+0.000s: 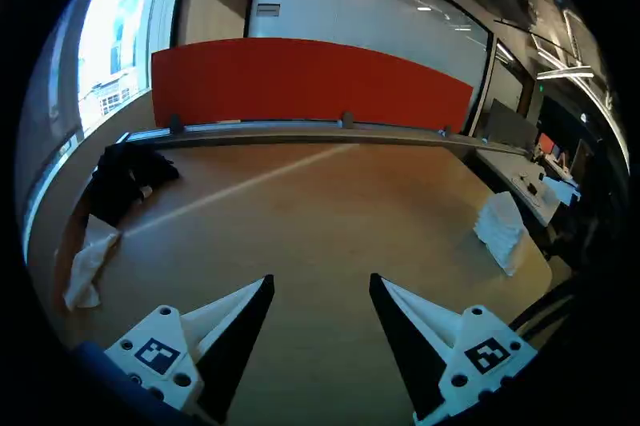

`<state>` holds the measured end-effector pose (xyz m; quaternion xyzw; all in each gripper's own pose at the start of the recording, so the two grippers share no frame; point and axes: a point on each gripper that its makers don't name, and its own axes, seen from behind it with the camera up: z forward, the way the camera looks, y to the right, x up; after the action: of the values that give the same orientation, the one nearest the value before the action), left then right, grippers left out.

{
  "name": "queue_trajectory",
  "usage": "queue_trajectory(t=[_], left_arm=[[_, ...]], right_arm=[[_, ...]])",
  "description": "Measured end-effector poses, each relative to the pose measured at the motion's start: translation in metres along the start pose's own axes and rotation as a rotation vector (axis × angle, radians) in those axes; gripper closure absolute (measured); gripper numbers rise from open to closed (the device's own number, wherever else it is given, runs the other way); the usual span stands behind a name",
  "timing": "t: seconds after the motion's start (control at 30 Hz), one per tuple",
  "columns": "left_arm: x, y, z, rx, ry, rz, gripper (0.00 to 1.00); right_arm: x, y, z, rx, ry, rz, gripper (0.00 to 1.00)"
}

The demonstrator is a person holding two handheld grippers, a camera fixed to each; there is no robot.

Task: Fold towel

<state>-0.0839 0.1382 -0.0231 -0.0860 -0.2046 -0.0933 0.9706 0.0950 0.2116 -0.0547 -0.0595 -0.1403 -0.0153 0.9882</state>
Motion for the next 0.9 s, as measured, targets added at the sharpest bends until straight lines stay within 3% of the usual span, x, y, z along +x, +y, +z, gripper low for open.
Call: queue_trajectory(t=[0.2,0.4,0.9], left_arm=[[0.018,-0.008,0.0,0.028,0.079,0.0,0.12],[0.045,-0.025,-0.004,0.089,0.202,-0.008,0.12],[0.096,-0.066,-0.019,0.198,0.401,-0.001,0.12]], right_arm=[[0.024,-0.01,-0.002,-0.012,0.083,0.015,0.0],[0.047,-0.028,-0.005,0.002,0.149,0.018,0.0],[0.094,-0.099,-0.009,0.064,0.233,0.014,0.0]])
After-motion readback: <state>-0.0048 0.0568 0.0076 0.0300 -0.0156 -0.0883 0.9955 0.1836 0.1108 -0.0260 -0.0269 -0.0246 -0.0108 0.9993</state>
